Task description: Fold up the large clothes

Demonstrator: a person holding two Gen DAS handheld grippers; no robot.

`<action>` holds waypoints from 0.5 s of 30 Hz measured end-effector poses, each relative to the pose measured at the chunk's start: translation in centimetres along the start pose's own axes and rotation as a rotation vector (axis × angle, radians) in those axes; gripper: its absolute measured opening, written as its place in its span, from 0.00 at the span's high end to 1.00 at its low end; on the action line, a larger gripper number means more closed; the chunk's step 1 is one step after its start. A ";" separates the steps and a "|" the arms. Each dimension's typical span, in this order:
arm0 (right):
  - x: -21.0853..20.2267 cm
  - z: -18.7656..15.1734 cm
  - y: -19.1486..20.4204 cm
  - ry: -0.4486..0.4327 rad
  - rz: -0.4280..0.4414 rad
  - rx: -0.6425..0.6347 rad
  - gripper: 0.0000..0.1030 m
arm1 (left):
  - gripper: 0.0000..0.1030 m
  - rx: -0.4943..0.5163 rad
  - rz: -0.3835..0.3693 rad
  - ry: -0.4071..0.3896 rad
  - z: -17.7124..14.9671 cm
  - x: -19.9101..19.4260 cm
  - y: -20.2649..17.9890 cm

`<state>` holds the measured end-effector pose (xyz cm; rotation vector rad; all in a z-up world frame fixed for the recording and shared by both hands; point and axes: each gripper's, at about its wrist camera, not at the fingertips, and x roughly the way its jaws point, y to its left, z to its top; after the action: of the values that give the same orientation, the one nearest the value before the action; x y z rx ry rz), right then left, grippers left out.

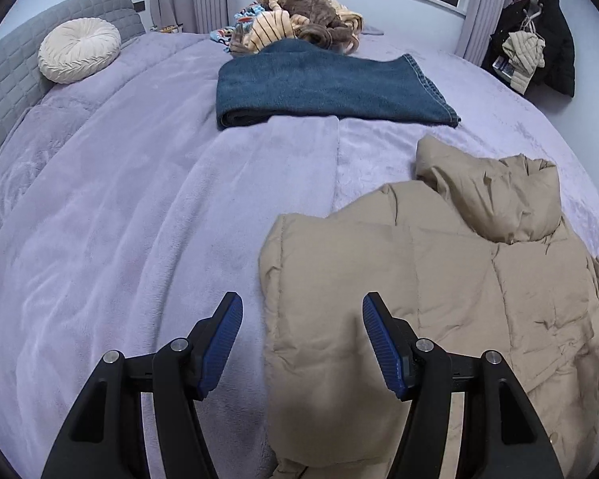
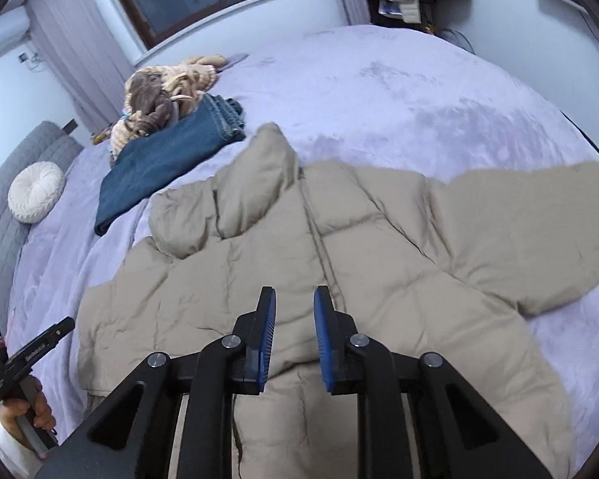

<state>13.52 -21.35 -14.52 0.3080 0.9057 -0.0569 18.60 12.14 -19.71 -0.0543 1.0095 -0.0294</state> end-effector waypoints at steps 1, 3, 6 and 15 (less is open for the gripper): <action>0.8 0.5 0.7 0.019 0.017 -0.036 0.80 | 0.37 0.012 0.009 0.022 -0.3 1.0 -0.5; 3.3 0.6 2.0 0.077 0.030 -0.108 0.81 | 0.37 0.036 0.031 0.063 -1.4 2.8 -1.6; 7.6 -0.5 1.2 0.206 -0.035 -0.114 0.81 | 0.28 0.065 0.076 0.062 -2.7 4.1 -2.4; 7.2 -2.4 -3.5 0.301 0.036 0.041 0.87 | 0.25 0.100 0.124 0.082 -1.9 1.6 -4.1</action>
<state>15.55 -23.44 -22.37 0.3772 1.1985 0.0048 17.87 7.88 -21.86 0.1012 1.0907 0.0315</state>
